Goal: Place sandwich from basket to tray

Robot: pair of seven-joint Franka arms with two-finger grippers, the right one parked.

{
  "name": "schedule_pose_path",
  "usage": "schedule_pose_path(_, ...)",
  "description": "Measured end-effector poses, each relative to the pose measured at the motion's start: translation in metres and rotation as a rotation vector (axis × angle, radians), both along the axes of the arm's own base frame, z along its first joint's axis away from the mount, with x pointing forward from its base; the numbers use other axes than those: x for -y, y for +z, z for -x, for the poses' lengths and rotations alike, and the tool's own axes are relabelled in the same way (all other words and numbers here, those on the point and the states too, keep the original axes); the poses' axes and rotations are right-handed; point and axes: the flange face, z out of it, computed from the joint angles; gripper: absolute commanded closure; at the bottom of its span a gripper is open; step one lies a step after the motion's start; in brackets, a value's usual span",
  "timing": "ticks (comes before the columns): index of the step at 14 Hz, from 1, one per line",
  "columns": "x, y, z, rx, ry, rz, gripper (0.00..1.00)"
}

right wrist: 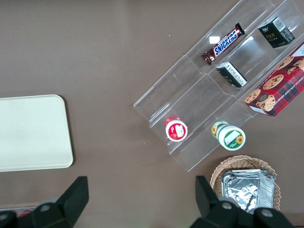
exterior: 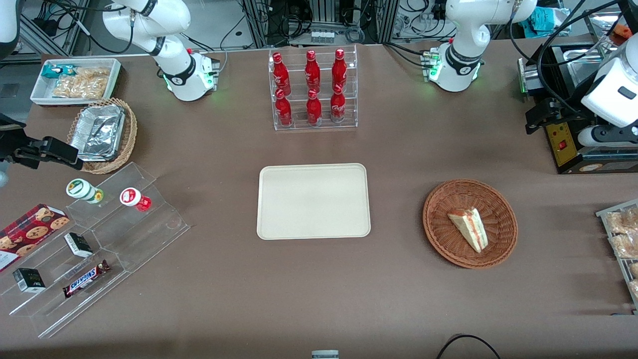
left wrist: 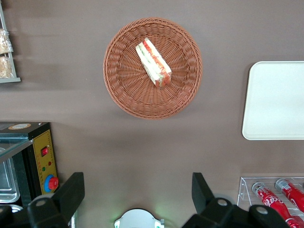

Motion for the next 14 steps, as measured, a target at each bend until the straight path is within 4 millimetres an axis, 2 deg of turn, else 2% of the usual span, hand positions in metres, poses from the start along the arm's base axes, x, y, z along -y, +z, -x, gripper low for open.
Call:
schedule_pose_path(6, 0.0, -0.002, 0.0, -0.004, 0.004, -0.001, 0.0)
schedule_pose_path(8, 0.0, -0.018, -0.006, -0.034, 0.036, -0.006, 0.0)
schedule_pose_path(10, 0.001, -0.057, -0.026, -0.082, 0.095, -0.017, 0.0)
schedule_pose_path(14, 0.007, -0.183, -0.087, -0.153, 0.214, -0.035, 0.0)
